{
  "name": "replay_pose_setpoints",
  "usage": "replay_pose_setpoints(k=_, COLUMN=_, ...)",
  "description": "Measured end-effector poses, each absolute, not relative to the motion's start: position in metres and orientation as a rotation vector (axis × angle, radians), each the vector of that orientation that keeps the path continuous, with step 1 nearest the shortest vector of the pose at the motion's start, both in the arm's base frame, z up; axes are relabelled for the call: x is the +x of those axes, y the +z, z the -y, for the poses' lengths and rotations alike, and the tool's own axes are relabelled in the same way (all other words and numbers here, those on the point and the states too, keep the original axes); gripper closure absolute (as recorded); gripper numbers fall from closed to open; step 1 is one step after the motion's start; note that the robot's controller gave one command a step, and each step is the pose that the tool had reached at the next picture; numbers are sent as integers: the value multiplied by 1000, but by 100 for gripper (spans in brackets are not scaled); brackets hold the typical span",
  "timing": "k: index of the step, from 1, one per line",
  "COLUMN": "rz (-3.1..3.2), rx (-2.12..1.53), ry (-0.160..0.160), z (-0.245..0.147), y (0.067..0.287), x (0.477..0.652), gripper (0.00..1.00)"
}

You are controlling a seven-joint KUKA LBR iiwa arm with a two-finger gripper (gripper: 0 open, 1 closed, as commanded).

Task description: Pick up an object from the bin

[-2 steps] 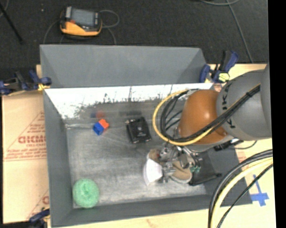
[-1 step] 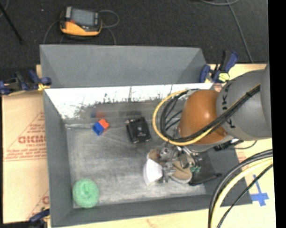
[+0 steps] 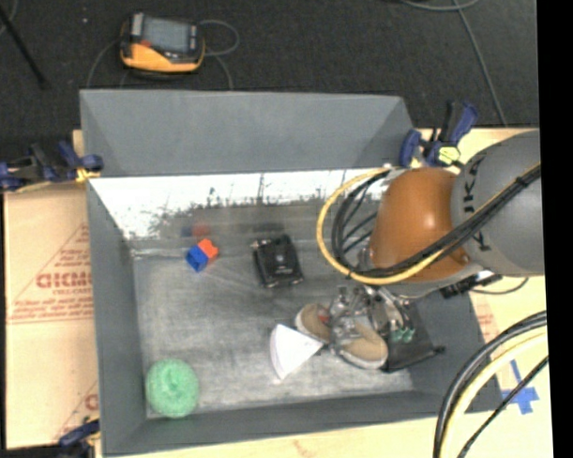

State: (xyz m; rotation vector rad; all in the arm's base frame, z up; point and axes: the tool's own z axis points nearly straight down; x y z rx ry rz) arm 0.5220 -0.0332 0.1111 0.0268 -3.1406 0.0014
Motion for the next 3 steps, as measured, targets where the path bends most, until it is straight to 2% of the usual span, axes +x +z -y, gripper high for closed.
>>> replay_pose_setpoints(k=1, rz=3147, rx=23, ry=2, z=34, y=153, x=524, gripper=100)
replay_pose_setpoints(k=2, rz=3145, rx=-3, ry=-1, z=35, y=160, x=520, gripper=100)
replay_pose_setpoints(k=3, rz=3142, rx=49, ry=2, z=31, y=238, x=523, gripper=100)
